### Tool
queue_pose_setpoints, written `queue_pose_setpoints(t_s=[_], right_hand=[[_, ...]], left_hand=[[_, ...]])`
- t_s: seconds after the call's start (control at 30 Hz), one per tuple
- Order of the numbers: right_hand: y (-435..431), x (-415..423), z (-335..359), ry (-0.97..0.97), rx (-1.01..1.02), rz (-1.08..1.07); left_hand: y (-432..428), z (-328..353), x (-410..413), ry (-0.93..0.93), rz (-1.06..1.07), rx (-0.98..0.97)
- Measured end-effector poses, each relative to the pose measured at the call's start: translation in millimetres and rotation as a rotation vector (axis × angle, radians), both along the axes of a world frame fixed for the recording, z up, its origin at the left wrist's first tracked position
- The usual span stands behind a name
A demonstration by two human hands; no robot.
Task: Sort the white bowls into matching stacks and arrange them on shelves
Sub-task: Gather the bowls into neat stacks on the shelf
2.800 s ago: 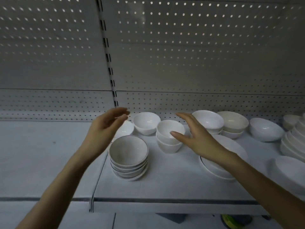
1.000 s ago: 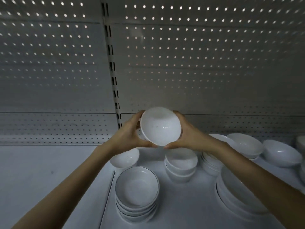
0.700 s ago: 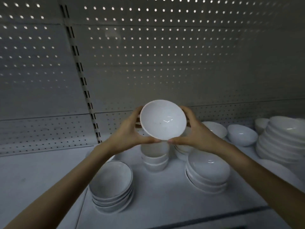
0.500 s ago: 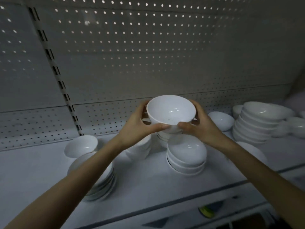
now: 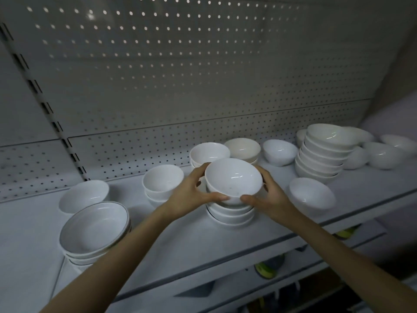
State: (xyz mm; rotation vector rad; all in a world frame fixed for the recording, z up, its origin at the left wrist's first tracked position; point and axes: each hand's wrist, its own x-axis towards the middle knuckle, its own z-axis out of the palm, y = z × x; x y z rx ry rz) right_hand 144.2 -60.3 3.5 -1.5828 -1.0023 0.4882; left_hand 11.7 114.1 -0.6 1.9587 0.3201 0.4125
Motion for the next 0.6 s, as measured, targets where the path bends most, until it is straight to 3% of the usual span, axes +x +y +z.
queue_pose_setpoints(t_s=[0.6], right_hand=[[3.8, 10.6, -23.0, 0.079, -0.038, 0.06]], left_hand=[[-2.8, -14.5, -1.0, 0.017, -0.079, -0.098]])
